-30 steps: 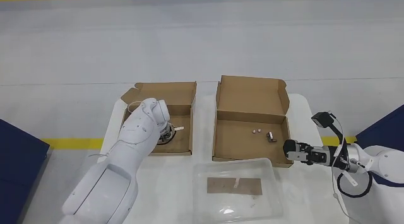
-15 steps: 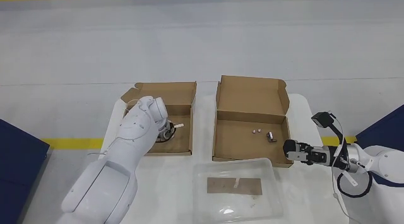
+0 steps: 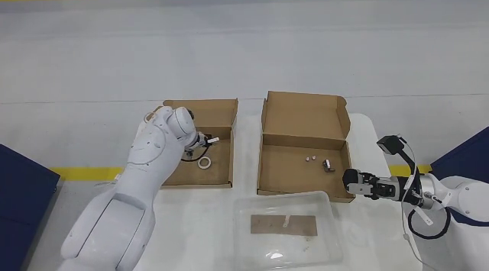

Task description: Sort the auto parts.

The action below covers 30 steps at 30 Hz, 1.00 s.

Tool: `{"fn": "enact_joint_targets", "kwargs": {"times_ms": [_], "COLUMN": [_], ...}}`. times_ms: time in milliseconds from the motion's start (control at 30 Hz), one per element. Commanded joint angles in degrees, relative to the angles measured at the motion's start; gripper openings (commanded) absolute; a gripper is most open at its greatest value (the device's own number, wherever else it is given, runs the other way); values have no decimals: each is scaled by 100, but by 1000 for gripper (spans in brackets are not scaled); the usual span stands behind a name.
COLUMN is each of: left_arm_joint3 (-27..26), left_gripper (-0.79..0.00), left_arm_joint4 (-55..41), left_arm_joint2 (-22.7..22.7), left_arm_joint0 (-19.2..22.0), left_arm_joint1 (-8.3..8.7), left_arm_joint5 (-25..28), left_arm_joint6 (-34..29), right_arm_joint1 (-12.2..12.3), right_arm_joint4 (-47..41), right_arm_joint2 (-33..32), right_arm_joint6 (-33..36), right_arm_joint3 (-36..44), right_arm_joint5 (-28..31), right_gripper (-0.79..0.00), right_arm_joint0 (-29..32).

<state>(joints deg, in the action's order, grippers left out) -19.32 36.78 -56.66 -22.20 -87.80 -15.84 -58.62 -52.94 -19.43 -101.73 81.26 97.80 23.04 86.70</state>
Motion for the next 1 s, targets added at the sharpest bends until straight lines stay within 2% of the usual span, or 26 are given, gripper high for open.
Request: {"fn": "enact_joint_targets", "kwargs": {"times_ms": [0, 100, 533, 700, 833, 967], "left_arm_joint3": [-297, -866, -872, -1179, -1889, -3125], "left_gripper": [0, 0, 0, 0, 0, 0], "left_arm_joint4": [-48, 117, 43, -636, -1247, -2030], "left_arm_joint2": [-93, -136, -188, -725, -1269, -1927], "left_arm_joint0": [-102, -308, -361, -611, -1137, -2042], "left_arm_joint1": [93, 218, 232, 436, 664, 905], "left_arm_joint5": [187, 203, 224, 912, 1491, 1969], "left_arm_joint6": [-179, -446, -354, -536, -882, -1531], "right_arm_joint1": [0, 0, 0, 0, 0, 0], "right_arm_joint4": [-2, -2, -2, -2, -2, -2], "right_arm_joint2": [0, 0, 0, 0, 0, 0], "right_arm_joint6": [0, 0, 0, 0, 0, 0], "right_arm_joint3": [0, 0, 0, 0, 0, 0], "right_arm_joint5": [0, 0, 0, 0, 0, 0], "right_gripper": [0, 0, 0, 0, 0, 0], "right_arm_joint0": [0, 0, 0, 0, 0, 0]}}
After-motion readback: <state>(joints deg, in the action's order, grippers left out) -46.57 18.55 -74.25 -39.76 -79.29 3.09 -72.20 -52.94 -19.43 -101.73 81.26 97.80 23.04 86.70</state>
